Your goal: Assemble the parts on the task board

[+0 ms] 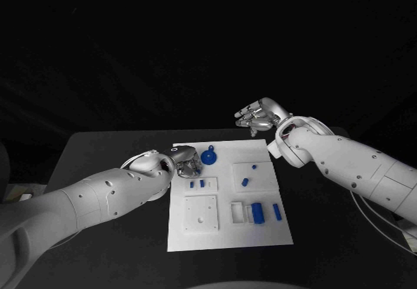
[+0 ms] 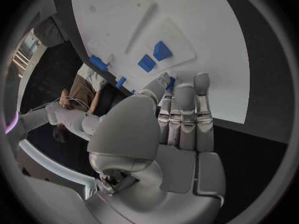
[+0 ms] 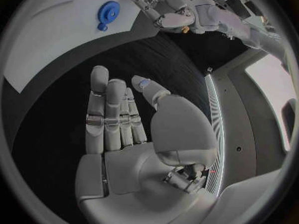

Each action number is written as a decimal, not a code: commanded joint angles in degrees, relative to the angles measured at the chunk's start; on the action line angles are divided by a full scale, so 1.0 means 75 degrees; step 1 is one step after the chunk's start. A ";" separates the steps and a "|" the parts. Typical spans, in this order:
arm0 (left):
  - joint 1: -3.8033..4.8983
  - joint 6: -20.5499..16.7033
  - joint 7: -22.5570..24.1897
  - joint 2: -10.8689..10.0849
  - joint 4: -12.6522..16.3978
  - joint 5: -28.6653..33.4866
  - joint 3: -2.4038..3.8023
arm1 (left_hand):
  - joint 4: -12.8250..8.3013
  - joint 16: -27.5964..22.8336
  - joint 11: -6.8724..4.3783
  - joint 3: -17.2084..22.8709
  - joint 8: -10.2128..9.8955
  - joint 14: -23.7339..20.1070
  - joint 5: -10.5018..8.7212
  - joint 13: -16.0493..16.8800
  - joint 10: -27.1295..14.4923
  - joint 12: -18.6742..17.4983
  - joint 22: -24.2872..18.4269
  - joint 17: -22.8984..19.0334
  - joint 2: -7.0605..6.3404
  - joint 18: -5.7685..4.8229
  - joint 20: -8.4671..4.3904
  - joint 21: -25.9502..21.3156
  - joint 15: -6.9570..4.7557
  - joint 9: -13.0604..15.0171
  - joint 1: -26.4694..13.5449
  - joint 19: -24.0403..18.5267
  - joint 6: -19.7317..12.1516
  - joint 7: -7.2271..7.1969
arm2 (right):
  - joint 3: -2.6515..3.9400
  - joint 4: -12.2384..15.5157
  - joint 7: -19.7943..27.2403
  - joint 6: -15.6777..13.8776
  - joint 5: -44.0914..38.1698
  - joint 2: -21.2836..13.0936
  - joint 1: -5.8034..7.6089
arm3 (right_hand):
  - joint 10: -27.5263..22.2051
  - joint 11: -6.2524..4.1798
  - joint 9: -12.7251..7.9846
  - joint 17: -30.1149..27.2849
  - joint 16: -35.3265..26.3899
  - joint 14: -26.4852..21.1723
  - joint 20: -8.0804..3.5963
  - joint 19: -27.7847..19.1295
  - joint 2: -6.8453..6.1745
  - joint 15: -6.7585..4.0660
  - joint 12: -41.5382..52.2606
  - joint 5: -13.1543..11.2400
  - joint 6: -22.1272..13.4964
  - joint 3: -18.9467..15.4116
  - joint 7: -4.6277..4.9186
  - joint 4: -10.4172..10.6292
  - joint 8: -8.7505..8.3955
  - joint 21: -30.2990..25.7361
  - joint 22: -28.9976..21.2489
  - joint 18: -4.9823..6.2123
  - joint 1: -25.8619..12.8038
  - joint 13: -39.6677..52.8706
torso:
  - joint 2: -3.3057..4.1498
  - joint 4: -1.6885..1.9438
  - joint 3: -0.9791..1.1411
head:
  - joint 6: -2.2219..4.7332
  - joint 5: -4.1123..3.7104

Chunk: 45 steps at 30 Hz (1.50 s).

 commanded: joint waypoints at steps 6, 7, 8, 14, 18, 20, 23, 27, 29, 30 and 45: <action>-0.0057 0.0285 0.0013 0.0036 0.0023 -0.0283 -0.0068 | -0.0075 -0.0024 0.0001 -0.0019 0.0024 0.0027 -0.0006 0.0010 -0.0001 -0.0032 0.0153 0.0008 0.0029 0.0074 -0.0008 0.0060 0.0008 -0.0001 0.0043 -0.0038 0.0043 -0.0001 | 0.0003 -0.0009 0.0071 0.0081 -0.0015 0.0017 -0.0003 | 0.0039 0.0022 0.0006 -0.0009 0.0044 -0.0010 0.0008 0.0250 0.0015 0.0010 -0.0047 0.0028 0.0031 0.0019 -0.0002 -0.0015 -0.0017 0.0026 -0.0005 0.0092 -0.0039 -0.0010 | -0.0001 0.0007 0.0001 | -0.0004 0.0002; -0.0057 0.0269 0.0017 0.0028 0.0025 -0.0285 -0.0070 | -0.0081 -0.0028 0.0012 -0.0024 0.0022 0.0025 -0.0011 0.0010 -0.0031 -0.0031 0.0152 0.0007 0.0018 0.0074 -0.0005 0.0060 0.0015 -0.0007 0.0039 -0.0044 0.0008 0.0007 | 0.0003 -0.0011 0.0071 0.0081 -0.0015 0.0015 -0.0003 | 0.0039 0.0022 0.0006 -0.0009 0.0044 -0.0010 0.0008 0.0250 0.0015 0.0010 -0.0047 0.0028 0.0031 0.0019 -0.0002 -0.0015 -0.0017 0.0026 -0.0005 0.0092 -0.0039 -0.0010 | -0.0002 0.0008 -0.0002 | -0.0005 0.0000; -0.0057 0.0253 0.0021 0.0021 0.0028 -0.0287 -0.0071 | -0.0090 -0.0030 0.0026 -0.0021 0.0015 0.0024 -0.0011 0.0008 -0.0064 -0.0033 0.0151 0.0006 0.0004 0.0076 -0.0003 0.0062 0.0022 -0.0016 0.0041 -0.0045 -0.0056 0.0022 | 0.0003 -0.0011 0.0071 0.0081 -0.0015 0.0014 -0.0003 | 0.0038 0.0022 0.0006 -0.0010 0.0045 -0.0011 0.0008 0.0249 0.0016 0.0010 -0.0047 0.0029 0.0032 0.0017 -0.0002 -0.0016 -0.0017 0.0027 -0.0007 0.0092 -0.0040 -0.0010 | -0.0002 0.0008 -0.0002 | -0.0005 0.0000; -0.0056 0.0098 0.0066 -0.0024 0.0046 -0.0292 -0.0074 | -0.0132 -0.0061 0.0098 0.0087 0.0009 0.0000 -0.0023 0.0006 -0.0279 -0.0034 0.0144 -0.0004 -0.0156 0.0101 0.0017 0.0059 0.0052 -0.0045 -0.0007 -0.0046 -0.0726 0.0073 | 0.0002 -0.0016 0.0076 0.0075 -0.0015 0.0004 -0.0004 | 0.0018 0.0030 0.0004 -0.0019 0.0049 -0.0014 0.0009 0.0249 0.0013 0.0014 -0.0053 0.0038 0.0031 0.0006 0.0000 -0.0024 -0.0016 0.0031 -0.0017 0.0092 -0.0048 -0.0012 | -0.0001 0.0015 -0.0009 | -0.0005 -0.0005; -0.0056 0.0004 0.0084 -0.0042 0.0045 -0.0293 -0.0074 | -0.0126 -0.0083 0.0152 0.0226 0.0023 -0.0022 -0.0039 0.0007 -0.0458 -0.0031 0.0140 -0.0010 -0.0276 0.0118 0.0038 0.0043 0.0079 -0.0042 -0.0062 -0.0053 -0.1074 0.0071 | 0.0002 -0.0019 0.0079 0.0073 -0.0015 0.0003 -0.0005 | -0.0013 0.0040 0.0003 -0.0020 0.0049 -0.0015 0.0011 0.0248 0.0013 0.0019 -0.0064 0.0036 0.0025 0.0008 0.0002 -0.0020 -0.0017 0.0031 -0.0019 0.0094 -0.0055 -0.0017 | -0.0001 0.0011 -0.0010 | -0.0003 -0.0001; -0.0056 -0.0038 0.0083 -0.0051 0.0042 -0.0293 -0.0074 | -0.0112 -0.0097 0.0188 0.0292 0.0020 -0.0046 -0.0047 0.0006 -0.0566 -0.0032 0.0137 -0.0014 -0.0338 0.0127 0.0057 0.0027 0.0105 -0.0045 -0.0094 -0.0065 -0.1184 0.0071 | 0.0002 -0.0021 0.0079 0.0077 -0.0015 0.0001 -0.0005 | -0.0059 0.0055 0.0002 -0.0021 0.0049 -0.0016 0.0016 0.0248 0.0012 0.0027 -0.0074 0.0037 0.0015 0.0016 0.0006 -0.0016 -0.0018 0.0030 -0.0021 0.0098 -0.0063 -0.0022 | 0.0001 0.0009 -0.0013 | -0.0003 0.0000; -0.0056 -0.0107 0.0080 -0.0072 0.0035 -0.0299 -0.0073 | -0.0088 -0.0122 0.0241 0.0385 0.0021 -0.0089 -0.0063 0.0005 -0.0712 -0.0032 0.0133 -0.0024 -0.0446 0.0153 0.0094 -0.0006 0.0144 -0.0045 -0.0127 -0.0085 -0.1328 0.0068 | 0.0002 -0.0023 0.0071 0.0117 -0.0015 -0.0004 -0.0007 | -0.0137 0.0080 0.0004 -0.0023 0.0053 -0.0014 0.0029 0.0250 0.0000 0.0043 -0.0083 0.0037 0.0003 0.0037 0.0015 -0.0014 -0.0017 0.0032 -0.0022 0.0111 -0.0076 -0.0028 | 0.0001 0.0010 -0.0016 | -0.0001 0.0002; -0.0056 -0.0180 0.0082 -0.0106 0.0039 -0.0295 -0.0072 | -0.0059 -0.0137 0.0276 0.0438 0.0022 -0.0108 -0.0084 0.0004 -0.0810 -0.0033 0.0130 -0.0035 -0.0541 0.0183 0.0126 -0.0038 0.0171 -0.0045 -0.0142 -0.0086 -0.1423 0.0044 | 0.0002 -0.0016 0.0056 0.0203 -0.0018 -0.0021 -0.0012 | -0.0253 0.0117 0.0005 -0.0024 0.0063 -0.0006 0.0042 0.0257 -0.0029 0.0062 -0.0102 0.0032 -0.0019 0.0058 0.0026 -0.0017 -0.0019 0.0038 -0.0024 0.0131 -0.0087 -0.0036 | -0.0004 0.0014 -0.0015 | -0.0007 -0.0003; -0.0056 -0.0234 0.0081 -0.0128 0.0043 -0.0291 -0.0071 | -0.0047 -0.0140 0.0297 0.0451 0.0015 -0.0111 -0.0086 0.0004 -0.0870 -0.0034 0.0129 -0.0039 -0.0578 0.0194 0.0138 -0.0052 0.0184 -0.0051 -0.0139 -0.0084 -0.1548 0.0037 | 0.0002 -0.0001 0.0049 0.0243 -0.0028 -0.0037 -0.0018 | -0.0325 0.0140 0.0006 -0.0026 0.0067 -0.0005 0.0058 0.0264 -0.0053 0.0077 -0.0101 0.0026 -0.0034 0.0057 0.0034 -0.0016 -0.0018 0.0042 -0.0028 0.0148 -0.0099 -0.0036 | -0.0003 0.0016 -0.0016 | -0.0006 -0.0003; -0.0056 -0.0253 0.0080 -0.0136 0.0045 -0.0289 -0.0070 | -0.0044 -0.0145 0.0310 0.0453 0.0010 -0.0116 -0.0086 0.0004 -0.0905 -0.0034 0.0128 -0.0042 -0.0596 0.0199 0.0144 -0.0060 0.0192 -0.0055 -0.0135 -0.0084 -0.1662 0.0034 | 0.0002 0.0008 0.0046 0.0259 -0.0036 -0.0045 -0.0021 | -0.0357 0.0149 0.0009 -0.0026 0.0072 -0.0002 0.0066 0.0268 -0.0063 0.0084 -0.0100 0.0024 -0.0037 0.0052 0.0037 -0.0017 -0.0016 0.0046 -0.0031 0.0159 -0.0101 -0.0036 | -0.0003 0.0013 -0.0014 | -0.0004 -0.0002; -0.0043 -0.0541 0.0071 -0.0619 0.0234 0.0138 0.0204 | -0.0081 -0.0641 0.0368 0.0619 0.0033 -0.0342 -0.0021 0.0003 -0.1014 -0.0036 0.0139 -0.0292 -0.0640 0.0257 0.0200 -0.0215 0.0228 -0.0039 0.0063 -0.0239 -0.1380 0.0194 | 0.0001 0.0393 -0.0140 0.1082 -0.1327 -0.0511 -0.0307 | -0.0400 0.0153 0.0049 -0.0030 0.0168 0.0074 0.0104 0.0304 0.0002 0.0093 -0.0101 -0.0287 0.0215 0.0015 -0.0011 -0.0284 -0.0008 0.0313 -0.0040 0.0286 0.0182 -0.0042 | -0.0015 0.0009 -0.0021 | 0.0067 -0.0064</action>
